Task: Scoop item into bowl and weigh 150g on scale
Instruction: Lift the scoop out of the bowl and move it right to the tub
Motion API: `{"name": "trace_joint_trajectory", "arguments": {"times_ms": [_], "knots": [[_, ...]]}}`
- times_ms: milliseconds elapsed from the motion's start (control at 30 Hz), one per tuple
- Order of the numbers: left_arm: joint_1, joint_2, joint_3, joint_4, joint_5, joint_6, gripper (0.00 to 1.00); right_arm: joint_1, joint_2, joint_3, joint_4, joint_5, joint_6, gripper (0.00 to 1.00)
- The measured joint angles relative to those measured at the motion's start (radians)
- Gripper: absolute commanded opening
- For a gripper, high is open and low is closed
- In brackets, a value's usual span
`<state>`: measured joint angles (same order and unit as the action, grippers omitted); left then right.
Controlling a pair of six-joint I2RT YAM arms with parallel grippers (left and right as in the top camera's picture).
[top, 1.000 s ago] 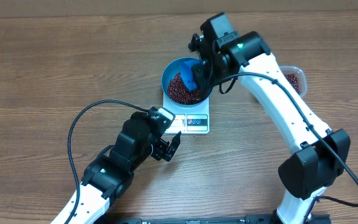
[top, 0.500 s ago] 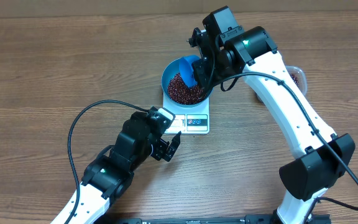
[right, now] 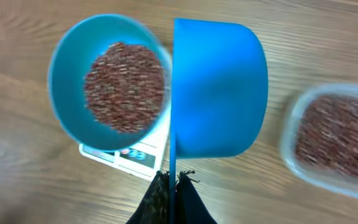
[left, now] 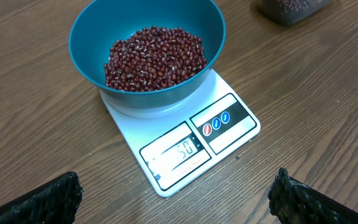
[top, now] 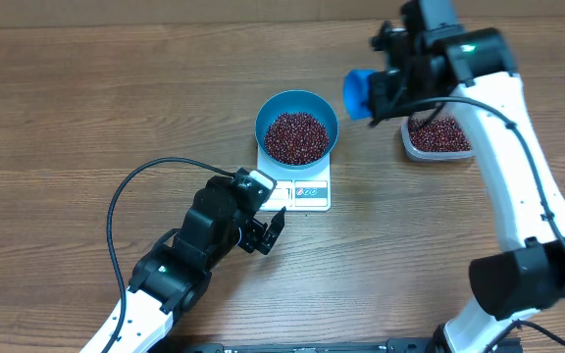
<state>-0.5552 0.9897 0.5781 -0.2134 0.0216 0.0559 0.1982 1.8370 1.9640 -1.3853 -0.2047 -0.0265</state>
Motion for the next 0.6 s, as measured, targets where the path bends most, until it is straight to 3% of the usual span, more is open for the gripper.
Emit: {"name": "trace_joint_trajectory", "arguments": {"times_ms": [267,600], "knots": [[0.000,0.000,0.000,0.000,0.000,0.000,1.00,-0.169,-0.011,0.003,-0.055,0.012,0.000,0.04],[0.000,0.000,0.000,0.000,0.000,0.000,1.00,-0.218,-0.011,0.003,-0.118,0.307,0.020,0.04]]}}
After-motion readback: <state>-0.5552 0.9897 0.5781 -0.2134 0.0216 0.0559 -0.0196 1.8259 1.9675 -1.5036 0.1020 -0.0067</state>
